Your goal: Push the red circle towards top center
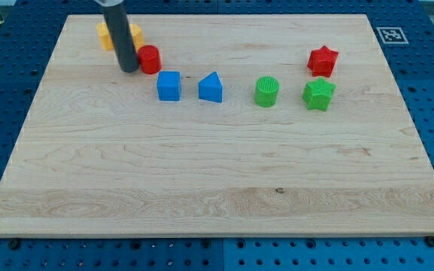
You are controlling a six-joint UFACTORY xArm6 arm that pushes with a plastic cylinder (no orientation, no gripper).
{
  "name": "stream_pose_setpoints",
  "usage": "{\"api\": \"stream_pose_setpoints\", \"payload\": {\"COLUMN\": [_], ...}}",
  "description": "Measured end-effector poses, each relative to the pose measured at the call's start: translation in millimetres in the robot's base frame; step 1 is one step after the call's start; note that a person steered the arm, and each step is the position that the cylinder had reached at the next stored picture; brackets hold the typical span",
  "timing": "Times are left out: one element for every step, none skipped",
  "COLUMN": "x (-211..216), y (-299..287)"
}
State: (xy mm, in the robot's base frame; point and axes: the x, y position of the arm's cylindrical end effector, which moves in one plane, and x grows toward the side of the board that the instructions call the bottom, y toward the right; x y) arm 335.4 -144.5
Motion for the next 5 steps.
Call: {"api": "stream_pose_setpoints", "payload": {"x": [-3.7, -2.3, -1.0, -0.5, 0.4], "y": [18.5, 41.3, 71.4, 99.6, 121.0]}}
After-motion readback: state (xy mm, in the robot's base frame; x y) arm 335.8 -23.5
